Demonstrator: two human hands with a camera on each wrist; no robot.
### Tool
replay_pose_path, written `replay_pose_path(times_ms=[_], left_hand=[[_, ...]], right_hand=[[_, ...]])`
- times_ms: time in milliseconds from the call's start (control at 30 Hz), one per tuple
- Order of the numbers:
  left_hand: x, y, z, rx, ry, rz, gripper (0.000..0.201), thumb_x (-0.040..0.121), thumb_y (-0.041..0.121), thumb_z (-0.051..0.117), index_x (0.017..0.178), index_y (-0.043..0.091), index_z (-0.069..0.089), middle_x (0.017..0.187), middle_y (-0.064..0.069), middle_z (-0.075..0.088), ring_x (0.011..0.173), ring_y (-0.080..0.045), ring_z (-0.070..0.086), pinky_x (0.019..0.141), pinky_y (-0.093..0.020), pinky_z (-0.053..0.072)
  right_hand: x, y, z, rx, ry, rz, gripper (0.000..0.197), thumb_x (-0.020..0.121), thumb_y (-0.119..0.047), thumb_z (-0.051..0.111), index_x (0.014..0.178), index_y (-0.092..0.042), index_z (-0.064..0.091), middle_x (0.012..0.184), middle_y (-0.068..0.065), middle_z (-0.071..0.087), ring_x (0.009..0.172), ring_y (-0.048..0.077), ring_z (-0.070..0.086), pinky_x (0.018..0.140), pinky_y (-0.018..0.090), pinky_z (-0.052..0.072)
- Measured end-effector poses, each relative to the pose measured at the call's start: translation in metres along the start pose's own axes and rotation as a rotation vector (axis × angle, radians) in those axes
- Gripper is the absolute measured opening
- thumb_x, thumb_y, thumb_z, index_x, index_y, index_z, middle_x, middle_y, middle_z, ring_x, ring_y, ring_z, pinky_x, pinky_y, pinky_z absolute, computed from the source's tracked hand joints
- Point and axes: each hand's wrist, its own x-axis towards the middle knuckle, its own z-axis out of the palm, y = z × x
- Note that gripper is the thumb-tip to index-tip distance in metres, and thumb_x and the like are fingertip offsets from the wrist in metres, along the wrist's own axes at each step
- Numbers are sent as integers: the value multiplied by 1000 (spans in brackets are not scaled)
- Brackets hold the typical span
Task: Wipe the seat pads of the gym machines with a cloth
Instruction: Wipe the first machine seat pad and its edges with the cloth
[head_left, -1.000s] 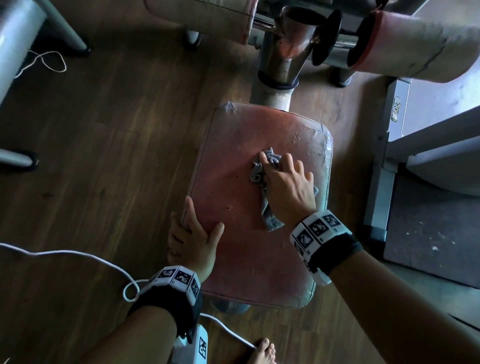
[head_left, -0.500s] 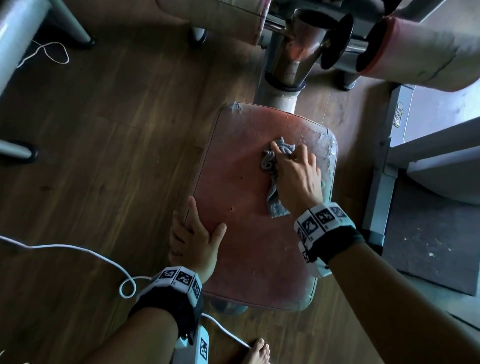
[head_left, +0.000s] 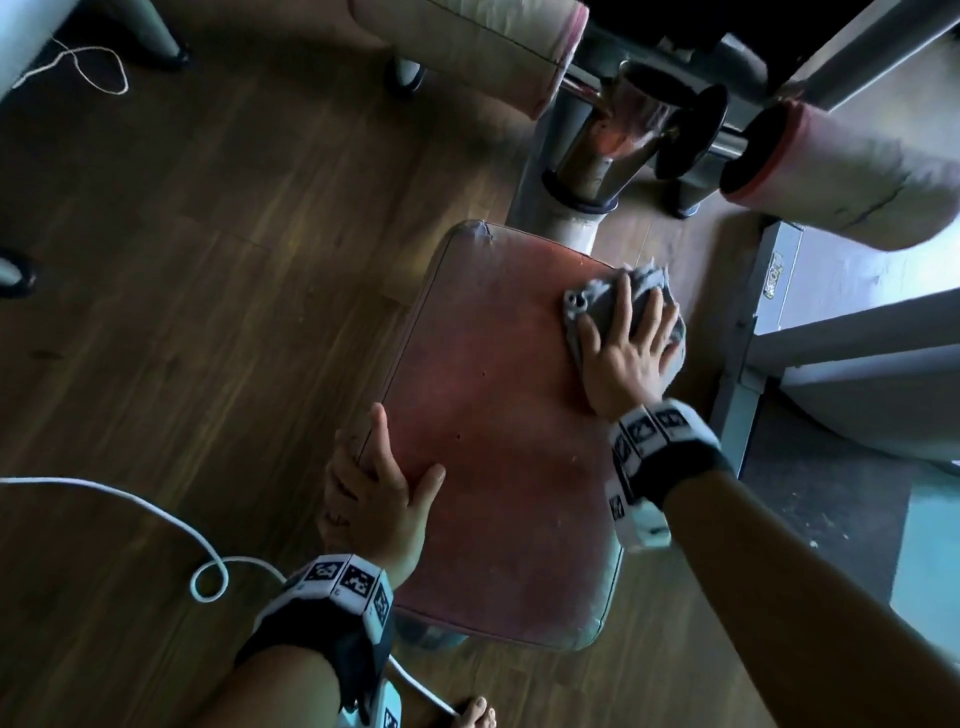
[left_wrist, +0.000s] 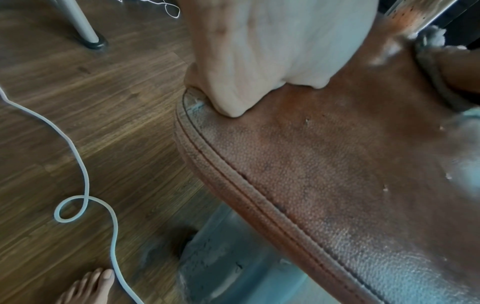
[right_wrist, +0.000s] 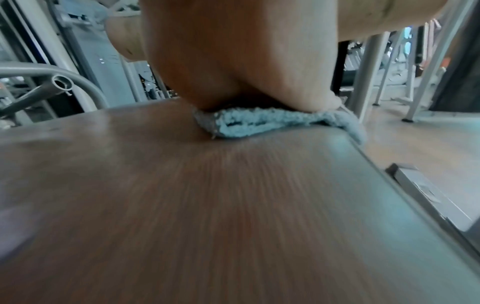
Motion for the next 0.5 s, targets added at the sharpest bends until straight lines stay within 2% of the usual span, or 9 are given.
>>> replay_pose_path(times_ms=[67, 167, 267, 400, 500], left_hand=[[0, 0, 0, -5, 0, 5, 92, 82, 72, 39, 143, 47, -24, 160, -12, -2, 146, -35, 12, 112, -54, 23], [0, -1, 3, 1, 18, 14, 91, 81, 74, 37, 145, 46, -21, 160, -13, 2, 145, -34, 16, 112, -54, 25], [0, 0, 3, 17, 42, 16, 92, 78, 74, 37, 148, 44, -15, 160, -13, 6, 143, -36, 21, 110, -54, 28], [-1, 2, 1, -23, 19, 0, 90, 82, 69, 43, 149, 44, -12, 159, -13, 4, 143, -37, 18, 110, -55, 25], [0, 3, 1, -59, 22, -12, 91, 83, 67, 47, 148, 46, -12, 160, -12, 4, 143, -37, 16, 110, -56, 23]], right_hand=[[22, -19, -3, -44, -13, -51, 66, 95, -60, 24, 152, -34, 3, 161, 7, 0, 147, 29, -10, 116, 55, -7], [34, -52, 0, -156, -2, -326, 72, 91, -68, 25, 151, -30, 13, 155, 7, 16, 145, 30, 6, 115, 57, 2], [32, -80, 7, -235, -11, -546, 82, 84, -77, 26, 152, -31, 16, 155, 6, 20, 144, 30, 12, 116, 56, 4], [36, -61, 1, -240, 9, -620, 74, 90, -69, 30, 153, -33, 15, 157, 4, 20, 145, 28, 14, 118, 48, 7], [49, -13, -17, -174, -12, -539, 66, 94, -59, 34, 152, -34, 16, 150, 4, 29, 138, 28, 25, 114, 43, 15]])
